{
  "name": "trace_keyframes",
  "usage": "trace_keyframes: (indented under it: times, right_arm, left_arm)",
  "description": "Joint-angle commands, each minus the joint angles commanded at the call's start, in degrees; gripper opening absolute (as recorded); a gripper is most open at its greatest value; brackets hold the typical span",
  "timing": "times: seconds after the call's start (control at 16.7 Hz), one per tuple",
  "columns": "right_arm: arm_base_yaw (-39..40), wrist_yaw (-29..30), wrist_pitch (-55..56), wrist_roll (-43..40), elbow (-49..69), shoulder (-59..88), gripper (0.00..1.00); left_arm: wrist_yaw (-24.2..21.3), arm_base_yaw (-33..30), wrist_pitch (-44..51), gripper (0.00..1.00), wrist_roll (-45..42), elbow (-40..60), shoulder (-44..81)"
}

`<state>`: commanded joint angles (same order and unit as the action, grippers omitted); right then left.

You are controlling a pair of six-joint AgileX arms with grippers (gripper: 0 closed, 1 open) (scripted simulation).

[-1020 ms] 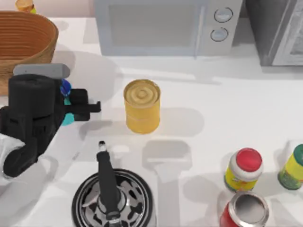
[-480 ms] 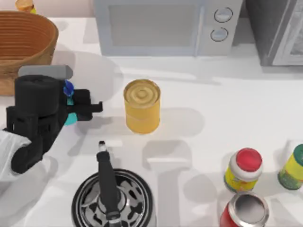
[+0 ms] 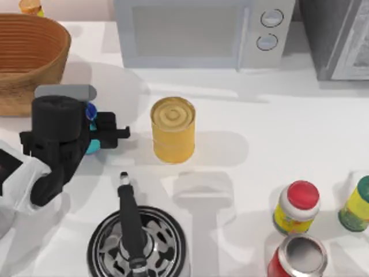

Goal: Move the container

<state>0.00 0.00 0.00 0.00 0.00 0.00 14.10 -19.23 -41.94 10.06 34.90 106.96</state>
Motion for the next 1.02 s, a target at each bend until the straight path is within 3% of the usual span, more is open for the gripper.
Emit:
trace_keyframes:
  times: [0.36,1.02]
  right_arm:
    - [0.0,0.0,0.0,0.0,0.0,0.0,1.00]
    - [0.0,0.0,0.0,0.0,0.0,0.0,1.00]
  left_arm:
    - [-0.4,0.5,-1.7,0.00,-0.1,0.8,1.7]
    - [-0.4,0.5,-1.7,0.83,-0.1,0.8,1.7]
